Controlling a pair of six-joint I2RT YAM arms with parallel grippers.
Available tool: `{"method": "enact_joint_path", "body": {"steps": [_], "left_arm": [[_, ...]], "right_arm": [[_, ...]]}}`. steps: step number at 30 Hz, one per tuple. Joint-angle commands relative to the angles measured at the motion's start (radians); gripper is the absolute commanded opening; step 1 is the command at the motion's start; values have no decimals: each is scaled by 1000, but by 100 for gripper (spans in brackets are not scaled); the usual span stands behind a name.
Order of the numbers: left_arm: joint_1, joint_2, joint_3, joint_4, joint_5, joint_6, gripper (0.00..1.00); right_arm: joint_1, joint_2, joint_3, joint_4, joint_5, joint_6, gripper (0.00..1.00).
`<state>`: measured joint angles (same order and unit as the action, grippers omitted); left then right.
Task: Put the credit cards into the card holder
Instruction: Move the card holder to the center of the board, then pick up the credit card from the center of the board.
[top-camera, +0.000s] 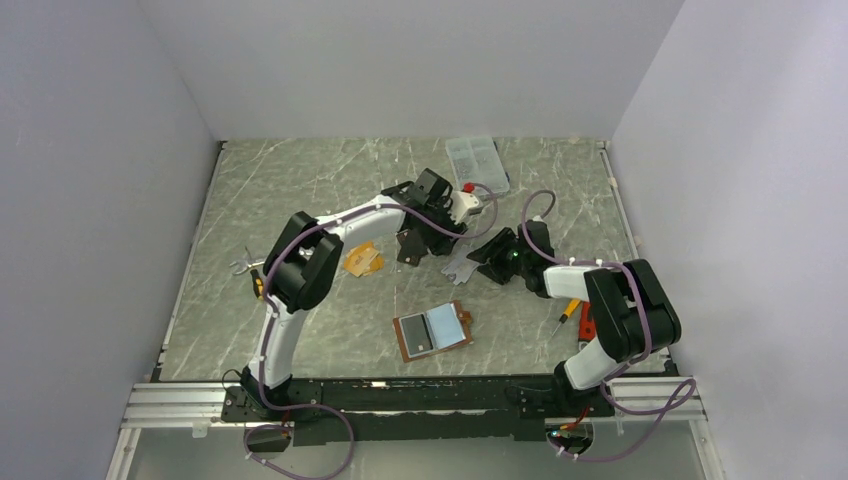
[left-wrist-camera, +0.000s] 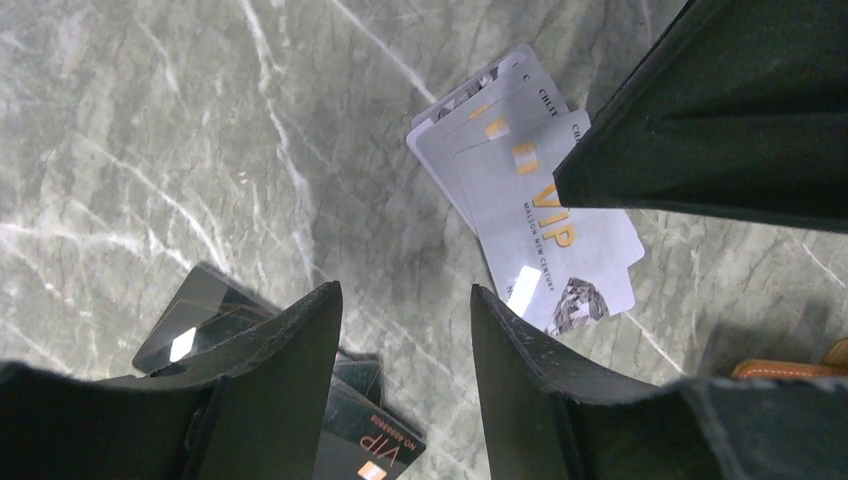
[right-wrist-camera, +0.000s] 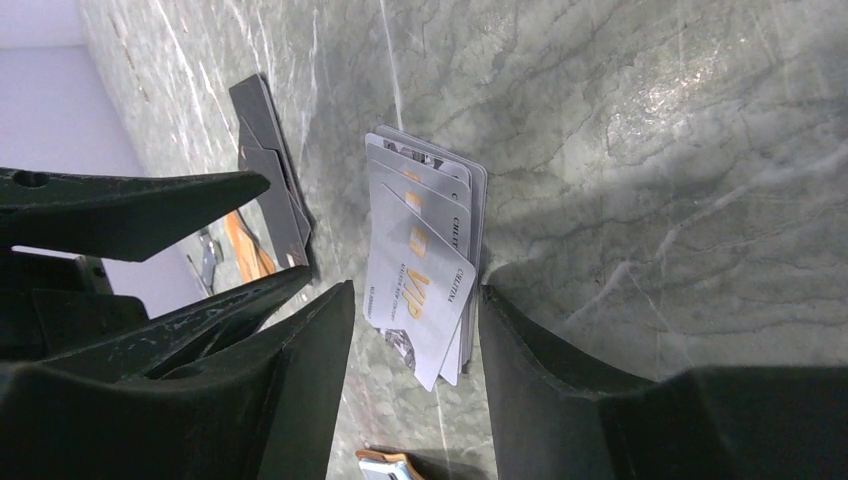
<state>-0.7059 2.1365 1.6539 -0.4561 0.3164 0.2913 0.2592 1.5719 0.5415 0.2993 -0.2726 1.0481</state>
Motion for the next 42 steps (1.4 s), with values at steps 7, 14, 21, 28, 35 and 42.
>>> {"method": "enact_joint_path", "body": {"steps": [7,14,21,28,35,42], "left_arm": [[-35,11,8,-58,29,106,56],[-49,-1,-17,-80,49,152,56],[-65,2,-28,-72,34,167,56],[-66,-9,-52,-52,20,173,56],[-66,-18,-68,-41,14,180,56],[-66,-22,-70,-38,9,183,55]], "right_arm": [[-4,37,-76,-68,18,18,52],[-14,26,-86,-68,23,19,52],[-15,6,-91,-81,27,16,51],[-23,-85,-86,-135,55,-3,51],[-35,-176,-21,-177,45,-48,50],[-14,-160,0,-71,-56,-61,48]]}}
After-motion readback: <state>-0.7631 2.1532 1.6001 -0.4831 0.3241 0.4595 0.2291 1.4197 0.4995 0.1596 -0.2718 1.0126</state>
